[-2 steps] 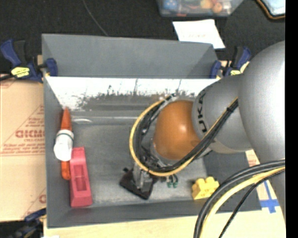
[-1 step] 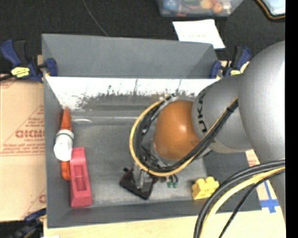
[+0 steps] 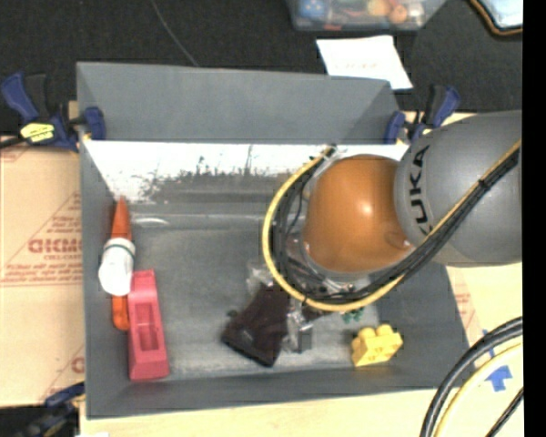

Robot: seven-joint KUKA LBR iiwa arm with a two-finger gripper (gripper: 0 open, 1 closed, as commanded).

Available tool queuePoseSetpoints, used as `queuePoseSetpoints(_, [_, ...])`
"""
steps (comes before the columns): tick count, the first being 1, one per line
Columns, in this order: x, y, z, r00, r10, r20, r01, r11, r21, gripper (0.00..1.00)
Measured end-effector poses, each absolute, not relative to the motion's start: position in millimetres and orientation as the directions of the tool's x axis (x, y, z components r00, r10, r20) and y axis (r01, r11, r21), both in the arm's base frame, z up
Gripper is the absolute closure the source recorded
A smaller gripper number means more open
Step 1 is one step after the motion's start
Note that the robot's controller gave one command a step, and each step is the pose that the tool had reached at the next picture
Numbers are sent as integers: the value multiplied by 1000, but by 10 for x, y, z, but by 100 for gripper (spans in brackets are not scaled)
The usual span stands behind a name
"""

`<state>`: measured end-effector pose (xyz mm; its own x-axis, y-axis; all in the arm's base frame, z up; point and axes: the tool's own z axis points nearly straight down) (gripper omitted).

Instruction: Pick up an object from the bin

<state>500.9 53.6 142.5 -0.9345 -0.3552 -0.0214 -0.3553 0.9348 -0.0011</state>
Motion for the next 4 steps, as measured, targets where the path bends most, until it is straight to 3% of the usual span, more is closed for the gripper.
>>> queuePoseSetpoints(1, [5003, 540, 1405, -935, -354, -18, -354, 935, 1, 100])
queuePoseSetpoints(2, [5003, 541, 1405, -935, -353, -18, -353, 936, 1, 0])
queuePoseSetpoints(3, [5003, 542, 1405, -936, -352, -18, -352, 936, 2, 100])
queuePoseSetpoints(4, [5003, 543, 1405, -936, -351, -18, -352, 936, 2, 0])
